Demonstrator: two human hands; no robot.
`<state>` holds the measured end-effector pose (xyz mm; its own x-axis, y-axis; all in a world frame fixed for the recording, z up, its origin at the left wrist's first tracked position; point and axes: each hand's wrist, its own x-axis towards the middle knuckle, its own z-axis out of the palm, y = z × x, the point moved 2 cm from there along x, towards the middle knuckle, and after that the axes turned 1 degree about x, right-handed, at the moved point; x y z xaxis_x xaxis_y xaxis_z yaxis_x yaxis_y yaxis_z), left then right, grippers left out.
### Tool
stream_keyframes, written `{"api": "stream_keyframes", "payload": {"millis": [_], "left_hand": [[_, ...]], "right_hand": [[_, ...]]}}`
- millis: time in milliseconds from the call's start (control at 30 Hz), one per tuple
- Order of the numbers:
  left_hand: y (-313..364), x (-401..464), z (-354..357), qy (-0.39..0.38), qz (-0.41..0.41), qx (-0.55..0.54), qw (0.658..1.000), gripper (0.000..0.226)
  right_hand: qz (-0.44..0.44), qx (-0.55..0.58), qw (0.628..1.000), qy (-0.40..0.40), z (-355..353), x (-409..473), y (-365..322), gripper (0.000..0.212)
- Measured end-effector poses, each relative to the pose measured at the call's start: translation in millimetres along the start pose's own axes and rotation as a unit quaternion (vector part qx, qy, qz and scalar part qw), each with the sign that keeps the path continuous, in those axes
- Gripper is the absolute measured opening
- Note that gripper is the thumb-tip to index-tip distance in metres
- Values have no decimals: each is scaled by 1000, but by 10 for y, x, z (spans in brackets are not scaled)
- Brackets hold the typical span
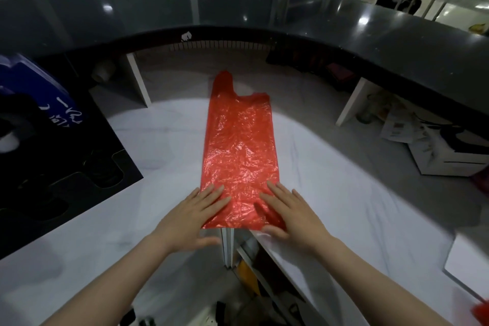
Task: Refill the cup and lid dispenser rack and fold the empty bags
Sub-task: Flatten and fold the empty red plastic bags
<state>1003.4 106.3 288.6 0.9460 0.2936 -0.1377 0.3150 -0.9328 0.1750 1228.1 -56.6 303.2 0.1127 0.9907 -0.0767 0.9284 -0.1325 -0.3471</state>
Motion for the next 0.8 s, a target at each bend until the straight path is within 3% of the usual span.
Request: {"api": "stream_keyframes", "payload": {"millis": [67,233,367,433,500,567,800], "left_hand": [[34,2,2,18,9,8,1000,87],[129,-57,-88,152,24,-20,988,72],[56,-118,-37,194,-57,-145,968,48],[32,-123,-53,206,-112,-240,942,39],[24,-116,-80,209,-146,-297,920,35],[33,-108,-90,199,-154,-313,916,33],[93,-43,-140,223,-218,-336,889,13]], "right_hand": [[-10,-12,999,-28,35,-52,-32,88],[15,-19,999,-28,93,-86,-117,90],[20,14,1000,2,113,-80,-185,92],[11,46,996,71,92,-51,-202,72],[9,90,982,164,41,-35,-210,30],[49,129,973,186,5,-20,-199,7],[152,222,950,155,29,28,19,15]]}}
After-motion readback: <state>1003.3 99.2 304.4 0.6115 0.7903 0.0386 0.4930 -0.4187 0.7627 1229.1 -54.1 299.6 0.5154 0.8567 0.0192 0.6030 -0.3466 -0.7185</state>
